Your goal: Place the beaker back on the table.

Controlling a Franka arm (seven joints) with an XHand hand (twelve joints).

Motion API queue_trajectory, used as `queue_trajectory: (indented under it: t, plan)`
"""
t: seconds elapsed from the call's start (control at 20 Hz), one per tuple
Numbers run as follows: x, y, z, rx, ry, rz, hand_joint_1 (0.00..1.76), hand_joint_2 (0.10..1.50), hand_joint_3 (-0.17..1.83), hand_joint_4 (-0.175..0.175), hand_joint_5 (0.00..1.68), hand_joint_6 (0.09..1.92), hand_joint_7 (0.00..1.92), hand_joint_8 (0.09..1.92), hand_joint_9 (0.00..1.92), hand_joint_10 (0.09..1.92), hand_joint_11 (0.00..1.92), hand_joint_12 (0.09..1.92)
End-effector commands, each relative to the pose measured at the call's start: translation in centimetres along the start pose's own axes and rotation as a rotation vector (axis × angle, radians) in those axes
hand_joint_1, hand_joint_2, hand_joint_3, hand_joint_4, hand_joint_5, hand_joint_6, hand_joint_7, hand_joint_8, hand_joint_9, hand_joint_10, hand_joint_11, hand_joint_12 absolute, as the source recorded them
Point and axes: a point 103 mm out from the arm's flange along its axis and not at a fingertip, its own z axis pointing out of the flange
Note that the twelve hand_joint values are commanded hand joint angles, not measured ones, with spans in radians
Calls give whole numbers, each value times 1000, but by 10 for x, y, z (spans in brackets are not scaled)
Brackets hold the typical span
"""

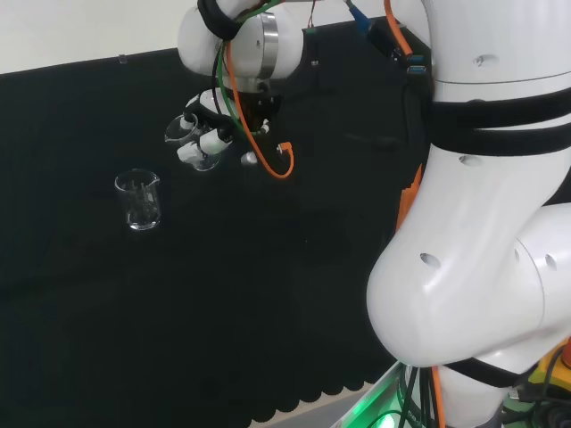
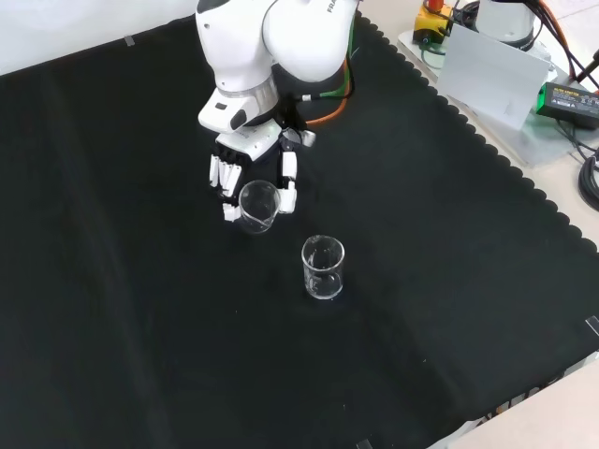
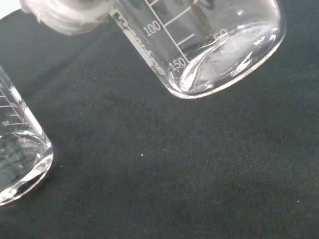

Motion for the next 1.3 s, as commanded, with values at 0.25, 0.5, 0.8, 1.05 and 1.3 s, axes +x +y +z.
queue_trajectory:
  t: [0.25,0.5,0.8,1.05,1.3]
  plan:
    - [-4,-2,17,-46,104,-17,1245,1212,-175,-118,825,1206,1091,1040,1094,1131,918,949]
    - [-7,1,29,-38,130,-10,1244,1214,-175,-120,821,1212,1088,1045,1090,1132,916,953]
    - [-13,3,40,-24,165,7,1244,1215,-175,-119,819,1215,1085,1050,1087,1134,914,957]
    - [-16,1,45,-25,198,33,1244,1216,-175,-121,816,1217,1083,1054,1085,1136,911,960]
    - [-18,-1,49,-23,204,22,1243,1217,-175,-121,815,1219,1082,1056,1083,1137,909,962]
